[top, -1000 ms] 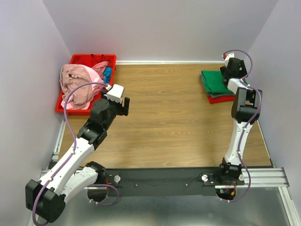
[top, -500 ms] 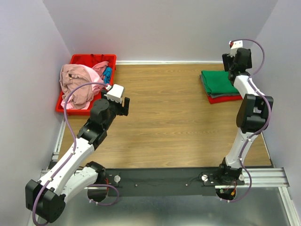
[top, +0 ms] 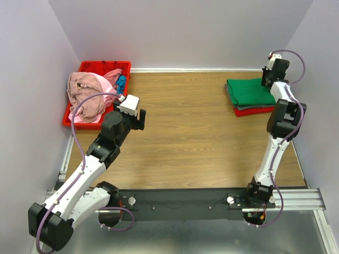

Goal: Fold and stack the t-shirts
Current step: Neatly place the folded tshirt to the corner

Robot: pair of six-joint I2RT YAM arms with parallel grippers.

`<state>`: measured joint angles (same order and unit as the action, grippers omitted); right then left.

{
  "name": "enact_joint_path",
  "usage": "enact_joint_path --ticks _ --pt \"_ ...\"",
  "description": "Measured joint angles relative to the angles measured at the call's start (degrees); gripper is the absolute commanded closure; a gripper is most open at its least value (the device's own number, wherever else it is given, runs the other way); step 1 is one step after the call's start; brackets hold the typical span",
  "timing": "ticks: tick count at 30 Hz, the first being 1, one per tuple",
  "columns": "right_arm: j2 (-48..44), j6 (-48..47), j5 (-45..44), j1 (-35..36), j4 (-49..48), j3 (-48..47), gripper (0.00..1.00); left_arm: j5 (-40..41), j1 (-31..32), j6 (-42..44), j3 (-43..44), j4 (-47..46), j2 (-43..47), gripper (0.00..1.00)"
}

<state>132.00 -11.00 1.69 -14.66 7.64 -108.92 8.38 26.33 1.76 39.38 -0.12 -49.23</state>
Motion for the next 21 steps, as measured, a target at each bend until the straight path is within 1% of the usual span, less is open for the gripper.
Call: enact_joint_path --ticks 7,14,18,21 --pt "5.7 1.0 -1.2 -0.5 3.0 -5.4 0.82 0.0 0.0 0.0 0.0 0.0 0.0 0.18" --pt "8.8 0.9 -6.6 -1.4 3.2 -7.4 0.8 0.0 0.0 0.2 0.0 0.0 -0.2 0.18" --pt "8.8 0.4 -7.9 -2.5 3.2 -7.5 0.74 0.0 0.0 0.2 0.0 0.0 -0.4 0.18" --pt "8.8 -0.3 -7.9 -3.0 3.2 -7.5 0.6 0.0 0.0 0.2 0.0 0.0 -0.5 0.18"
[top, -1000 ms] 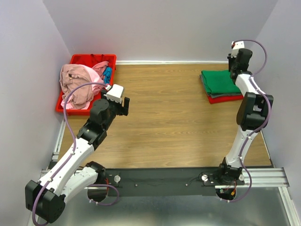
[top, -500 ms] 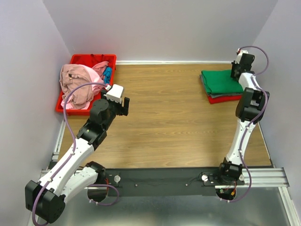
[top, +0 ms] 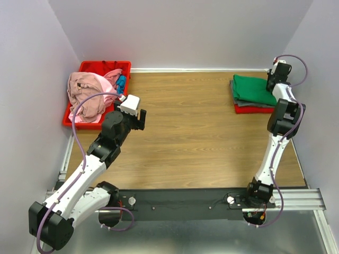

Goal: Fold and stack the t-shirts
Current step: Neatly place the folded tshirt to the corner

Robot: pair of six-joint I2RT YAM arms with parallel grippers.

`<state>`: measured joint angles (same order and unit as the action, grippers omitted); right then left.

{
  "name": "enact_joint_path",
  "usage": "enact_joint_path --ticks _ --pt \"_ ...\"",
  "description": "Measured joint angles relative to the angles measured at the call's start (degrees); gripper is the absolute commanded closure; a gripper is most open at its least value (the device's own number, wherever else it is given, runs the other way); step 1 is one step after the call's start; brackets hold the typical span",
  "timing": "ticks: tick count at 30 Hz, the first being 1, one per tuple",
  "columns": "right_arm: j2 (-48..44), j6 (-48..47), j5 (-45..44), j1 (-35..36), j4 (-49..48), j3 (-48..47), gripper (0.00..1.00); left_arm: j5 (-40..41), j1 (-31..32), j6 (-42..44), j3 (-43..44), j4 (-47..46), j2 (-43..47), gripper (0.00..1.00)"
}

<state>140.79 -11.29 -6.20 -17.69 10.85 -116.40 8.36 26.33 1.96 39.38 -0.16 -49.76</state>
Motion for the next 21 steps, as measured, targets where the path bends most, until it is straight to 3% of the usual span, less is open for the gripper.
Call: enact_joint_path --ticks 4,21 --pt "-2.2 -1.7 1.9 -0.3 -0.3 3.5 0.55 0.0 0.0 0.0 0.0 0.0 -0.1 0.18" --pt "-18.9 -2.3 12.3 0.0 -0.2 17.3 0.57 0.0 0.0 0.0 0.0 0.0 -0.3 0.18"
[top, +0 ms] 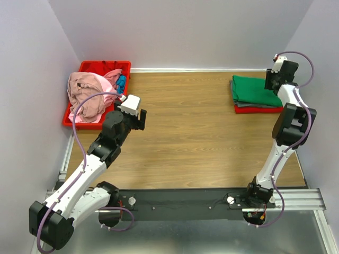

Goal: Fold and stack the t-shirts
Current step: Neatly place the folded tshirt to the corner

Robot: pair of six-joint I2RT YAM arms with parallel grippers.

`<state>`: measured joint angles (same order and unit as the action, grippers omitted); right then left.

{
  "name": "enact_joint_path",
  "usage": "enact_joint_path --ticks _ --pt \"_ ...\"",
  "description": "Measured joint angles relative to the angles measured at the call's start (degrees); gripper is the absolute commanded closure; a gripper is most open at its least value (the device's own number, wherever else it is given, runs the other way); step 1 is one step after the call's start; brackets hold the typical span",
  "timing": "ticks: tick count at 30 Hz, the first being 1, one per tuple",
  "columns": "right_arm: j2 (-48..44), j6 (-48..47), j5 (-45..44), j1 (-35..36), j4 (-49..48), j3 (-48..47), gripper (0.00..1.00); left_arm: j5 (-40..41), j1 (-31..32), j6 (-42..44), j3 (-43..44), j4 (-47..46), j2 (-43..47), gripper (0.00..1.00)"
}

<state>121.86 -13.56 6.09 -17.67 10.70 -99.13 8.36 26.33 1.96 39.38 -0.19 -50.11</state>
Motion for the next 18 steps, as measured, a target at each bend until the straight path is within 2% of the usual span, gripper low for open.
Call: enact_joint_path --ticks 8,13,18 --pt "-0.8 -1.7 2.8 0.3 -0.9 9.8 0.71 0.0 0.0 0.0 0.0 0.0 0.1 0.18" --pt "-2.3 -4.0 2.4 0.4 -3.5 14.8 0.71 -0.2 0.0 0.0 0.0 0.0 0.1 0.19" --pt "-3.9 -6.3 0.4 0.7 -5.9 17.8 0.65 -0.7 0.0 0.0 0.0 0.0 0.1 0.19"
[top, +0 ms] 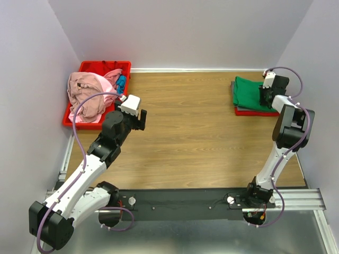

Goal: Fold and stack the t-shirts
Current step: Neatly place the folded tshirt to the corner

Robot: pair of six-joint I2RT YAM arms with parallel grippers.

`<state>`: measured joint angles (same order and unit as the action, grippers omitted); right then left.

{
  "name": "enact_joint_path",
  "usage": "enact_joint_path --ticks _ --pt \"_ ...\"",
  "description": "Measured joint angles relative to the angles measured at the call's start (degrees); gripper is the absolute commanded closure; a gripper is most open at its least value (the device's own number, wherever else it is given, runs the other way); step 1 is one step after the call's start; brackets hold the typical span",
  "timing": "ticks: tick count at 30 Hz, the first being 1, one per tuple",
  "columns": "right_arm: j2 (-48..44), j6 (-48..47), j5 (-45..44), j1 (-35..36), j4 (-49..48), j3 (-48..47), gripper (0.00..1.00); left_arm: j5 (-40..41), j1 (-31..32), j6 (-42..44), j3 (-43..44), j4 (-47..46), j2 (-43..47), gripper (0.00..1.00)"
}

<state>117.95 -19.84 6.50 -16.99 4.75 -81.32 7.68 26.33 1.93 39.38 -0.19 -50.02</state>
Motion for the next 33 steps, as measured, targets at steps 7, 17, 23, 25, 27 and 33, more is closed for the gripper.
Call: enact_joint_path --ticks 7,17,23,25,27,33 --pt "-2.1 -1.9 -2.2 0.6 0.0 0.1 0.58 -0.7 0.0 0.0 0.0 0.0 0.1 0.19" --pt "-12.5 -3.6 -3.2 4.1 0.5 2.1 0.62 -0.7 0.0 0.0 0.0 0.0 0.6 0.19" --pt "-12.0 -6.2 -7.5 6.2 0.1 6.9 0.73 -0.8 0.0 0.0 0.0 0.0 0.8 0.19" --pt "-10.6 -7.3 -10.0 6.7 -0.8 8.5 0.76 -0.9 0.0 0.0 0.0 0.0 0.9 0.19" --pt "-8.8 -8.8 -12.5 7.2 -2.2 10.2 0.76 -0.9 0.0 0.0 0.0 0.0 0.9 0.19" --pt "-5.8 -13.0 -20.0 9.7 -9.3 12.8 0.77 -1.1 0.0 0.0 0.0 0.0 1.0 0.19"
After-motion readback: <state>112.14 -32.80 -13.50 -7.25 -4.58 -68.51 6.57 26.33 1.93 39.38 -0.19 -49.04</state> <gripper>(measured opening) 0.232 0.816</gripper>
